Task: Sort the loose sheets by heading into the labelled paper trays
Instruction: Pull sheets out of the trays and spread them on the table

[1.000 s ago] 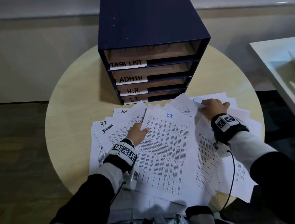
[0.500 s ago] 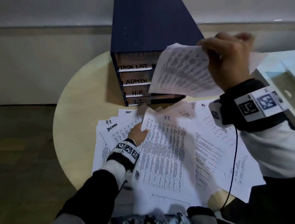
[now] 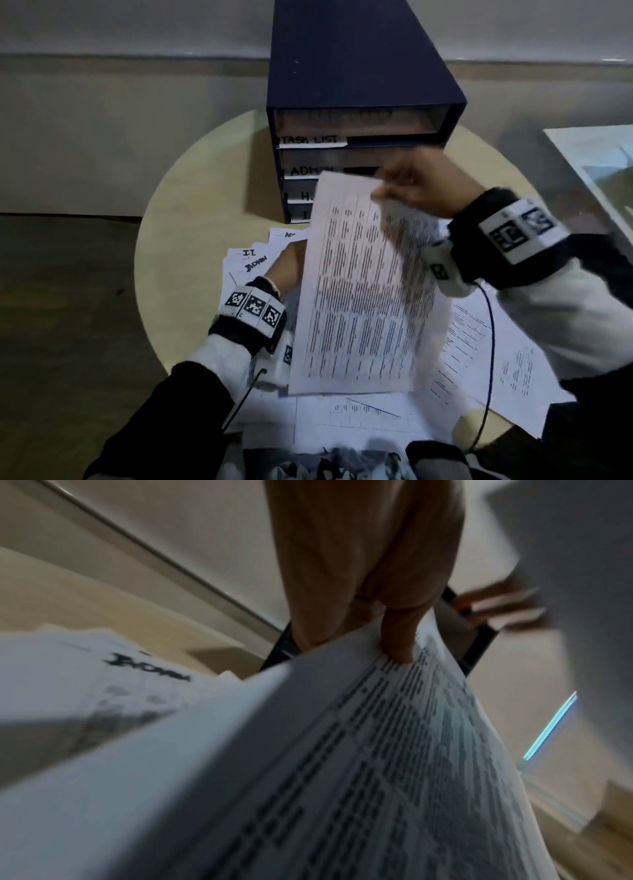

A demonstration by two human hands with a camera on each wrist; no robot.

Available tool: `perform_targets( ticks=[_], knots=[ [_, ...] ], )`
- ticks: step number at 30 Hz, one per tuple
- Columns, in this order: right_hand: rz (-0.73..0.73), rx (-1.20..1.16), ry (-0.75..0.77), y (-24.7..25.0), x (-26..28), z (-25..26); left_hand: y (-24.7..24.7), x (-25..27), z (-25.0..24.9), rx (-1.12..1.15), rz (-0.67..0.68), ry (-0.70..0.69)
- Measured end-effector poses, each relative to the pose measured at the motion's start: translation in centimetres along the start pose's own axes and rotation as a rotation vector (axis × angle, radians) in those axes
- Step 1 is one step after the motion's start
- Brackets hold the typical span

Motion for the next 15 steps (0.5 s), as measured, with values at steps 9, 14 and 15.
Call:
perform_targets(
  ticks=[9, 14, 15],
  knots=[
    [-0.034, -0.057, -0.321, -6.3, 0.8, -6.4, -2.7, 0.5, -0.5, 0.159, 0.027, -0.055],
    [-0.223, -0.177, -0.407, -5.5, 1.8, -7.6, -3.6, 0.4, -0.5, 0.022, 0.021, -0.111],
    [-0.292, -0.245, -0.428, -5.0, 2.1, -7.8, -3.4, 0.3, -1.2, -0.009, -0.026, -0.137]
  ],
)
Point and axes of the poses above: each hand's wrist, its own x-axis away from the middle knuckle, its own y-axis out of the back of the hand, z = x × y, the point moved 8 cm from there along -x, towards the middle knuckle, and after that the axes turned 1 degree about z, right-handed, at the moved point
